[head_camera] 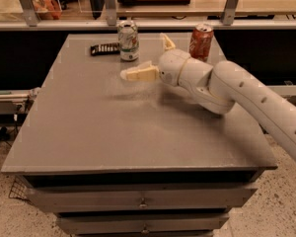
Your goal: Move 7up can near rxbar chocolate
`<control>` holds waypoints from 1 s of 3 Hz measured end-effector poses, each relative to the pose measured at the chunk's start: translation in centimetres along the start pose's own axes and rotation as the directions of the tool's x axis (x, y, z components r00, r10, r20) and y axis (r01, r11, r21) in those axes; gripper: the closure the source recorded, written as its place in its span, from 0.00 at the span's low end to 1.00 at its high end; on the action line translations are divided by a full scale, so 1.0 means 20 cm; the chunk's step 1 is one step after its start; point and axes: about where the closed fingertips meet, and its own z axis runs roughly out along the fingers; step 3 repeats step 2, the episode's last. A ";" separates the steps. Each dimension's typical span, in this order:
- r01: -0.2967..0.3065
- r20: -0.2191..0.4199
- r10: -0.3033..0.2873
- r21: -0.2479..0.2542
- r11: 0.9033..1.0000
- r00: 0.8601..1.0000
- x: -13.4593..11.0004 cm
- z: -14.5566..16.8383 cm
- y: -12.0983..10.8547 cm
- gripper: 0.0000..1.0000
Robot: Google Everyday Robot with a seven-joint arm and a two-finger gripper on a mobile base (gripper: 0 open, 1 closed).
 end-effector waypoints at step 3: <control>0.082 0.016 -0.082 -0.012 0.997 0.997 -0.23 -0.49 0.20 0.00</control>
Offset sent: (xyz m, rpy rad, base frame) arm -0.0766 -0.0078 0.0246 -0.0244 -0.0615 0.0674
